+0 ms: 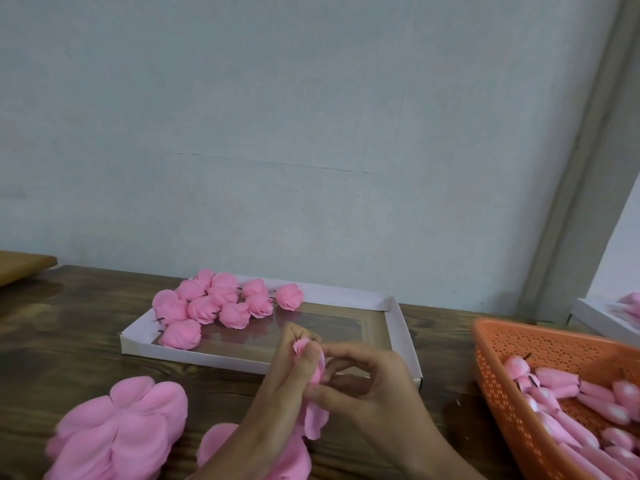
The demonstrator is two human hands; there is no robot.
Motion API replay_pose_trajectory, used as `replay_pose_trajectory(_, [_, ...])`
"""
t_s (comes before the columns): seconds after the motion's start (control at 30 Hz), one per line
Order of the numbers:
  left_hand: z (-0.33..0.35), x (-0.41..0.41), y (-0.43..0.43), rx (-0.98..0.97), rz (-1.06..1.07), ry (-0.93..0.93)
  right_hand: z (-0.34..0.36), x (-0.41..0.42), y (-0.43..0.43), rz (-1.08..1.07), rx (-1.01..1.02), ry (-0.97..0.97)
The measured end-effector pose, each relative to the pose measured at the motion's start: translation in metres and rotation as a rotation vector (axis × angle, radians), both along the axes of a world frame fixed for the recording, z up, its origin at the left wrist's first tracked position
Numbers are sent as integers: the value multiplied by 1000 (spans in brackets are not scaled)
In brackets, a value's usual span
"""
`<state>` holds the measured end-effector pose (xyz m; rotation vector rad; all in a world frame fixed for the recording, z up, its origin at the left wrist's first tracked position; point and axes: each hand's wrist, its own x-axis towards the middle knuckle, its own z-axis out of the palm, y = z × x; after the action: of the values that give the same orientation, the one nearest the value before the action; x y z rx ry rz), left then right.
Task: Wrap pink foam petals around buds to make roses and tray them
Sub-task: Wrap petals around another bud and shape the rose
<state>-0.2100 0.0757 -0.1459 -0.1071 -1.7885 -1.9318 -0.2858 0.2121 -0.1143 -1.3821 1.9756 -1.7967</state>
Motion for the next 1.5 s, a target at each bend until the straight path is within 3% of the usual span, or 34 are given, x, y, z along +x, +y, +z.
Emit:
replay_pose_trajectory(0.13, [7,-1,7,-41,24,-74,-5,1,0,-92,-25,64])
replay_pose_trajectory(0.2, [12,-8,10,25,93,-9,-6,0,1,-101,-22,84])
replay_pose_trajectory(0.27, [10,-15,4,179,145,17,-4,-6,3,-83,-46,1])
replay_pose_trajectory(0.4, [2,-15,-10,216,158,-160,1,-24,9,-9,-201,-248])
replay_pose_trajectory(0.53, [-1,-20,-22,349,103,-151,-1,-38,13,33,-234,-340])
replay_pose_trajectory(0.77, [-2,-21,-20,407,194,-87,-3,-43,18,122,-160,-256])
replay_pose_trajectory(1.0, [1,-13,-7,132,372,10,-1,-34,15,161,-45,-104])
replay_pose_trajectory(1.13, [9,-7,-1,40,356,121,1,-29,12,134,-27,-125])
replay_pose_trajectory(1.5, [14,-4,-3,-8,276,122,2,-37,13,94,2,-181])
